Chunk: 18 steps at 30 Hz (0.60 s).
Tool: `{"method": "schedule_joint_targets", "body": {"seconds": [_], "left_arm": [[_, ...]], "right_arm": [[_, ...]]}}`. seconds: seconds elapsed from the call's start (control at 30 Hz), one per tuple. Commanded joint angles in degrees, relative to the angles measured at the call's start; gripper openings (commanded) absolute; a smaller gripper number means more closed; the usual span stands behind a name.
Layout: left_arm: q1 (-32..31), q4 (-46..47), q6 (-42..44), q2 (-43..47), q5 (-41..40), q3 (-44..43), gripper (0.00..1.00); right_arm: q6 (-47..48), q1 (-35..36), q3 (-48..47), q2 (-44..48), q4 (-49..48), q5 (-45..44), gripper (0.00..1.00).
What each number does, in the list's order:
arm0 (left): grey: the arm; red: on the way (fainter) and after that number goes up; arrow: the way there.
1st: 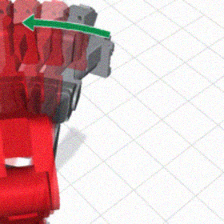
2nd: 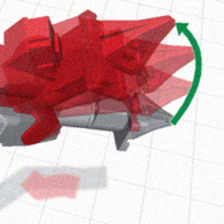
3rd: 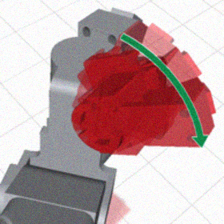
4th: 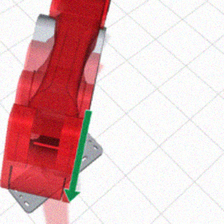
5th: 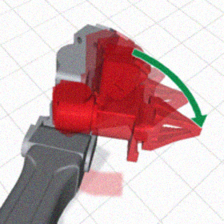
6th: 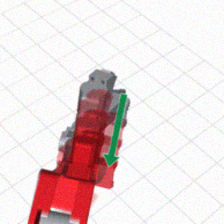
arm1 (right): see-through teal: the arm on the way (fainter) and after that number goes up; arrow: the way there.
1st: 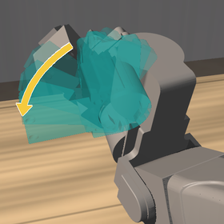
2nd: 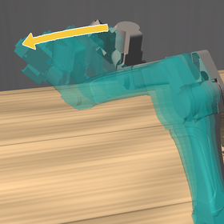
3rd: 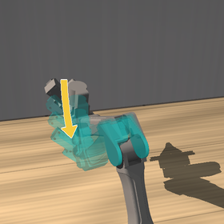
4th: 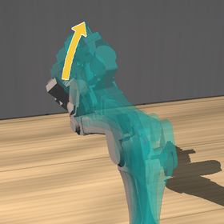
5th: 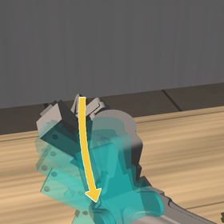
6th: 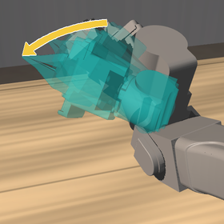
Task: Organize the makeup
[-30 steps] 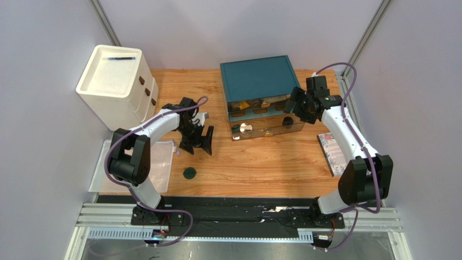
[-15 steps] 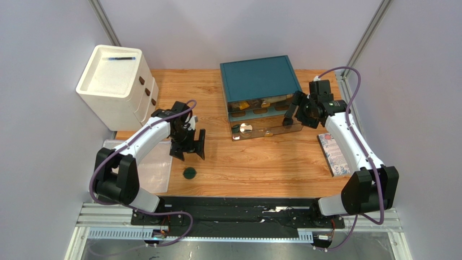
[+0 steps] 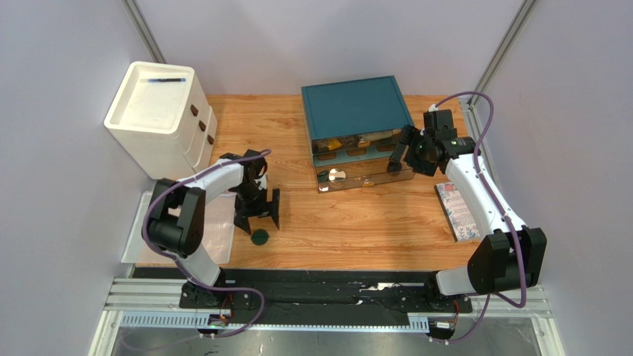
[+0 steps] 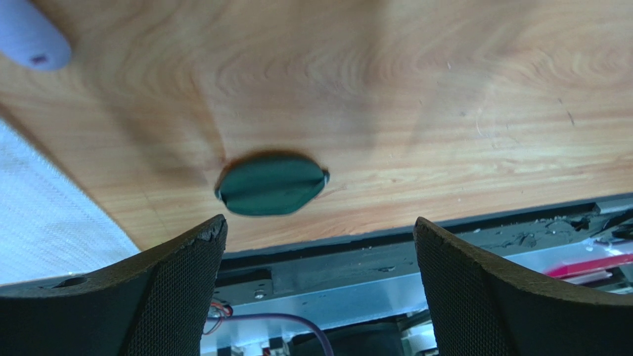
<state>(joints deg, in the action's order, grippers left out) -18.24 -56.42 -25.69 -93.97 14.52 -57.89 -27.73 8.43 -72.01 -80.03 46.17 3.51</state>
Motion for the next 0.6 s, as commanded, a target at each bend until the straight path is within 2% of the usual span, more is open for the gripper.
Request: {"method": "schedule_joint_targets", "body": {"seconds": [0.0,0.23,0.37,0.57], "left_arm": [[1.2,3.1,-2.4,-3.7,1.5,-0.6,0.96],[1.4,5.0,-4.2,-9.0,2.2,-0.3,0.93],[1.4,3.6,-4.5,-10.8,0.6,-1.3,0.64],[1.2,-0.1,-2.6,-13.9,-1.4,-2.6,0.59]], "right_arm": [[1.1,-0.2,-0.9,-0.3,-0.5,0.5,0.78],[2.0,-0.2,-1.8,-0.9,0.6,0.6,0.78],[2.5,-0.2,-1.7,-0.7,1.0,0.6,0.78],[3.0,-0.5,-2.1,-1.4,1.1,1.1,0.78]]}}
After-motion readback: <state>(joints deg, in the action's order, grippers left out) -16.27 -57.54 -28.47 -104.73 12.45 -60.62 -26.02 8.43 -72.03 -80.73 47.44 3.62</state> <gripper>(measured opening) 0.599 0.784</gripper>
